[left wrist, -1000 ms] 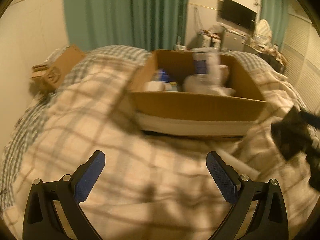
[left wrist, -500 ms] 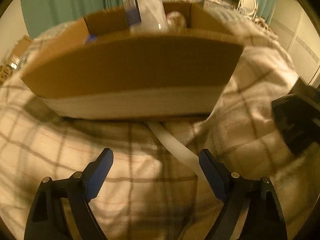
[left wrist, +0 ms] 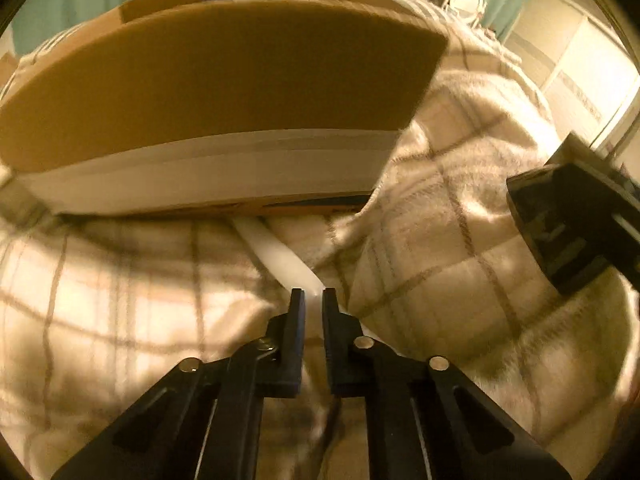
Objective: Organize objects
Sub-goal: 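Grasp the white bent tube with the left tool and lift it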
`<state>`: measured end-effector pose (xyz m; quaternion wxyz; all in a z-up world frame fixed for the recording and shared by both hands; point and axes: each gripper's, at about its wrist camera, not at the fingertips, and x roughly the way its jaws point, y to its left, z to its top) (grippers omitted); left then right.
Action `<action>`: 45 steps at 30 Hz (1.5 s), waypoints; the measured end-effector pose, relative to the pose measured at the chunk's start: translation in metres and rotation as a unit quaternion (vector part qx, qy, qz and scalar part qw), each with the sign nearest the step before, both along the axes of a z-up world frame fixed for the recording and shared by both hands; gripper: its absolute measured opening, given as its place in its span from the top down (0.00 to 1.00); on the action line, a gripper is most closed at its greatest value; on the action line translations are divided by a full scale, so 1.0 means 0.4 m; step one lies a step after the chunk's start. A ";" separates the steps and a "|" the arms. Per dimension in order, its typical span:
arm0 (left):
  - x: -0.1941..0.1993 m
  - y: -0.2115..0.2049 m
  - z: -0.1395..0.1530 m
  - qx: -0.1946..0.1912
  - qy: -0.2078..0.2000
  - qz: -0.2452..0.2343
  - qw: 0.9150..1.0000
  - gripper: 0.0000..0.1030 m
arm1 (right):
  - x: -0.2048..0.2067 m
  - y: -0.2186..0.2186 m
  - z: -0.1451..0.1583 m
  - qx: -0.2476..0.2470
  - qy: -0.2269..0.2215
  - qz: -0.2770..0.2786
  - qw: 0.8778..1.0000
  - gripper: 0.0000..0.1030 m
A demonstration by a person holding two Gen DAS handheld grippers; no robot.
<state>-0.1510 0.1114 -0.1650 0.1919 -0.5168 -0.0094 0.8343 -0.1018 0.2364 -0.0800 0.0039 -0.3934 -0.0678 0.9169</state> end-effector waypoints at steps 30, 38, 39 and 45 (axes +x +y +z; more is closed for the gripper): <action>-0.051 -0.014 0.007 0.061 -0.021 0.053 0.997 0.41 | 0.015 0.000 0.006 -0.018 0.006 0.004 1.000 0.32; -0.075 0.024 -0.081 0.026 -0.056 0.033 0.998 0.65 | 0.014 0.000 0.005 -0.015 0.005 0.003 1.000 0.32; -0.075 0.022 -0.081 0.030 -0.054 0.031 0.998 0.79 | 0.014 -0.001 0.004 -0.014 0.005 0.003 1.000 0.32; -0.036 -0.020 -0.036 0.043 -0.026 0.031 0.998 0.91 | 0.013 -0.003 0.002 -0.011 0.004 0.002 1.000 0.32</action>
